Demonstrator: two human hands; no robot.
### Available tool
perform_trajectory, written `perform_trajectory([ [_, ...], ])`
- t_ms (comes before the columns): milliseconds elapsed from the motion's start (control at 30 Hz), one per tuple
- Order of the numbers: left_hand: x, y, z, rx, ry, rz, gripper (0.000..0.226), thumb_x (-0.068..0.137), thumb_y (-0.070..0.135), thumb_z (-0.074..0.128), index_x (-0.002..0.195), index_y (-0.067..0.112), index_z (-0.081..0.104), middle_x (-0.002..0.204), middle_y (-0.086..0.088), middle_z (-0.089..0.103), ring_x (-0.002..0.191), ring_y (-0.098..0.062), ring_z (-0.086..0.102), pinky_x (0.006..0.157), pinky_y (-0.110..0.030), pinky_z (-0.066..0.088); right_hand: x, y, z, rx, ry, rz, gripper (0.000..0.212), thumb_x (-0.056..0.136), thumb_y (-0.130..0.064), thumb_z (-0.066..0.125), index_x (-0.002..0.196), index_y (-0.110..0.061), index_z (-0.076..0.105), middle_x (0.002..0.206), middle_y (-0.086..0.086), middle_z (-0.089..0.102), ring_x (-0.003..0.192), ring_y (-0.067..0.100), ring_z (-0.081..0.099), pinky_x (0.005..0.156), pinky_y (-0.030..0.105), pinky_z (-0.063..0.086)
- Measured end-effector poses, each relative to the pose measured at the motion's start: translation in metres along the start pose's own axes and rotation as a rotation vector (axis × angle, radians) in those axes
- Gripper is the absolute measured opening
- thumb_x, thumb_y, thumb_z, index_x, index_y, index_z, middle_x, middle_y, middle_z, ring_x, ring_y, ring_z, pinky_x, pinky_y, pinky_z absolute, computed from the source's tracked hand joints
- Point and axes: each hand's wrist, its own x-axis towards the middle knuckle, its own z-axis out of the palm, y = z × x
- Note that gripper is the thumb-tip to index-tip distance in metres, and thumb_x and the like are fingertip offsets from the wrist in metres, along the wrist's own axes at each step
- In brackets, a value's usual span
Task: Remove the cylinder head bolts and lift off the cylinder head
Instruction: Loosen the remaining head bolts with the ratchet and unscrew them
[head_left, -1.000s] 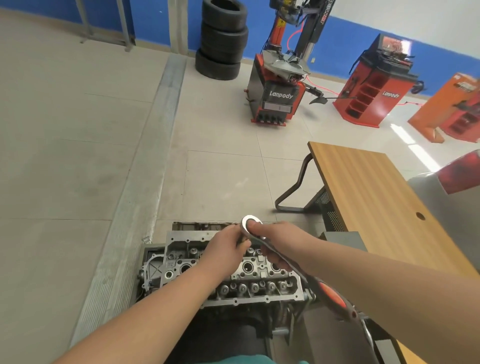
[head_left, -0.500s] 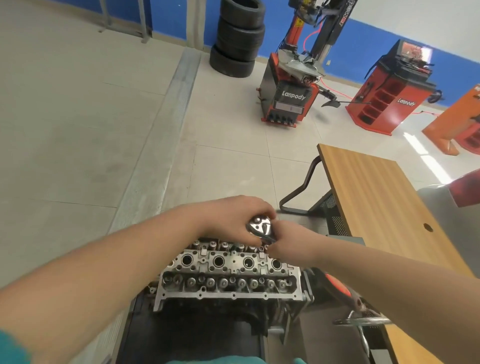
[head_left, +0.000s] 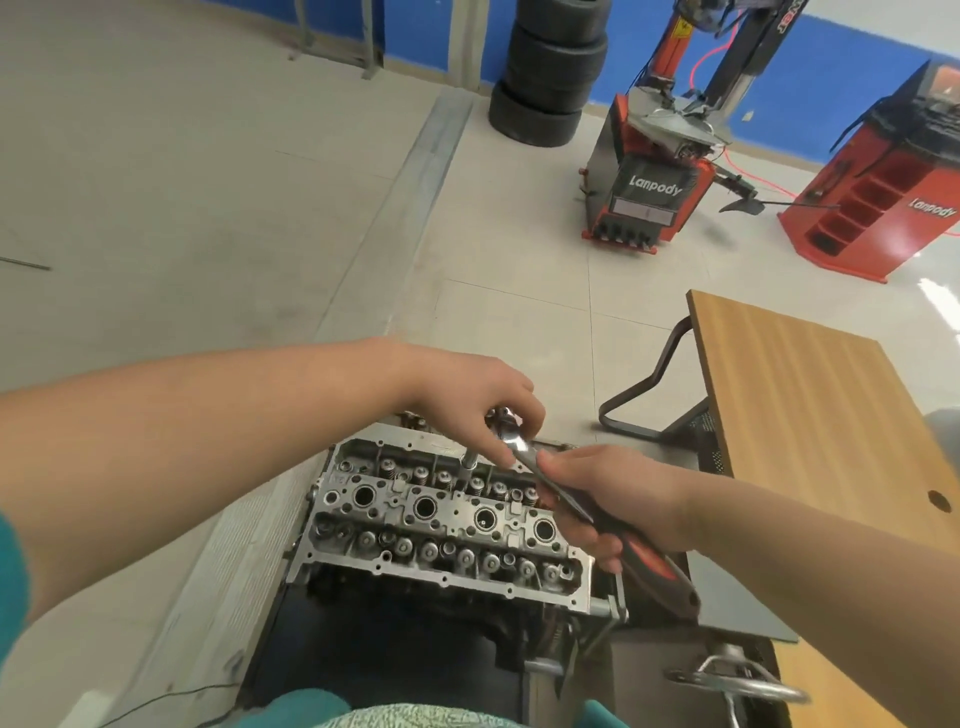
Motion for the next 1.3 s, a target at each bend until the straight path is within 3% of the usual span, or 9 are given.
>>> perform_trajectory([
  [33, 0.002, 0.004, 0.004, -0.015, 0.003, -0.016, 0.028, 0.087, 0.053, 0.081, 0.102, 0.031, 0.069, 0.09, 0.013, 0.056, 0.08, 0.004, 0.055, 0.066, -0.014, 0.038, 0.0, -0.002, 0.001, -0.009, 0.009, 0.001, 0.045, 0.102, -0.059, 0.051, 0.097, -0.014, 0.052, 0.065, 0.007, 0.049, 0.049, 0.02, 0.041, 0.051, 0.032, 0.047],
  [200, 0.004, 0.018, 0.022, 0.157, 0.096, -0.039, 0.045, 0.09, 0.07, 0.067, 0.091, 0.026, 0.072, 0.074, 0.008, 0.062, 0.07, -0.013, 0.057, 0.067, -0.035, 0.047, 0.002, 0.0, 0.0, -0.006, -0.011, 0.007, 0.041, 0.106, -0.056, 0.047, 0.098, -0.016, 0.048, 0.063, 0.004, 0.042, 0.046, 0.019, 0.038, 0.049, 0.031, 0.044],
  [333, -0.01, 0.028, 0.047, 0.214, 0.451, 0.062, 0.036, 0.091, 0.053, 0.067, 0.078, 0.02, 0.067, 0.071, 0.012, 0.049, 0.062, -0.011, 0.043, 0.058, -0.026, 0.032, 0.005, 0.006, 0.004, -0.051, -0.02, -0.003, 0.043, 0.103, -0.058, 0.045, 0.094, -0.016, 0.045, 0.058, 0.004, 0.044, 0.044, 0.019, 0.04, 0.048, 0.031, 0.047],
  [400, -0.012, 0.034, 0.054, 0.224, 0.517, 0.018, 0.03, 0.089, 0.042, 0.079, 0.074, 0.019, 0.065, 0.07, 0.009, 0.048, 0.063, -0.012, 0.04, 0.06, -0.027, 0.03, 0.007, 0.006, 0.004, -0.092, -0.027, -0.007, 0.044, 0.102, -0.059, 0.045, 0.096, -0.016, 0.045, 0.057, 0.004, 0.045, 0.045, 0.021, 0.042, 0.049, 0.032, 0.048],
  [500, -0.01, 0.04, 0.054, 0.279, 0.516, -0.045, 0.036, 0.082, 0.03, 0.091, 0.069, 0.019, 0.06, 0.069, 0.01, 0.045, 0.061, -0.015, 0.041, 0.062, -0.026, 0.026, 0.01, 0.004, 0.0, -0.138, -0.033, -0.009, 0.045, 0.105, -0.056, 0.043, 0.103, -0.011, 0.046, 0.058, 0.008, 0.046, 0.045, 0.022, 0.044, 0.049, 0.035, 0.051],
  [667, -0.009, 0.044, 0.055, 0.278, 0.508, -0.106, 0.035, 0.082, 0.034, 0.09, 0.069, 0.016, 0.063, 0.068, 0.005, 0.051, 0.061, -0.015, 0.04, 0.06, -0.028, 0.028, 0.013, 0.0, -0.003, -0.186, -0.042, 0.015, 0.043, 0.105, -0.052, 0.043, 0.105, -0.009, 0.047, 0.057, 0.009, 0.048, 0.044, 0.023, 0.046, 0.049, 0.036, 0.052],
  [1033, -0.007, 0.049, 0.051, 0.307, 0.523, -0.137, 0.039, 0.083, 0.054, 0.063, 0.068, 0.018, 0.061, 0.069, 0.011, 0.043, 0.06, -0.016, 0.039, 0.058, -0.027, 0.021, 0.005, -0.015, -0.008, -0.216, -0.129, 0.053, 0.037, 0.112, -0.043, 0.036, 0.105, -0.008, 0.044, 0.055, 0.009, 0.045, 0.044, 0.025, 0.048, 0.051, 0.039, 0.055],
  [1167, -0.007, 0.048, 0.052, 0.292, 0.49, -0.172, 0.033, 0.081, 0.044, 0.079, 0.07, 0.017, 0.063, 0.069, 0.01, 0.045, 0.062, -0.017, 0.042, 0.062, -0.028, 0.026, 0.003, -0.019, -0.009, -0.22, -0.145, 0.075, 0.035, 0.113, -0.043, 0.036, 0.104, -0.01, 0.043, 0.057, 0.009, 0.043, 0.046, 0.025, 0.048, 0.053, 0.04, 0.056],
  [1300, -0.006, 0.052, 0.05, 0.261, 0.471, -0.193, 0.042, 0.08, 0.056, 0.052, 0.072, 0.017, 0.067, 0.07, 0.01, 0.046, 0.063, -0.02, 0.047, 0.064, -0.028, 0.028, 0.003, -0.02, -0.009, -0.223, -0.153, 0.084, 0.034, 0.113, -0.041, 0.036, 0.104, -0.009, 0.043, 0.058, 0.011, 0.042, 0.046, 0.025, 0.048, 0.055, 0.04, 0.055],
])
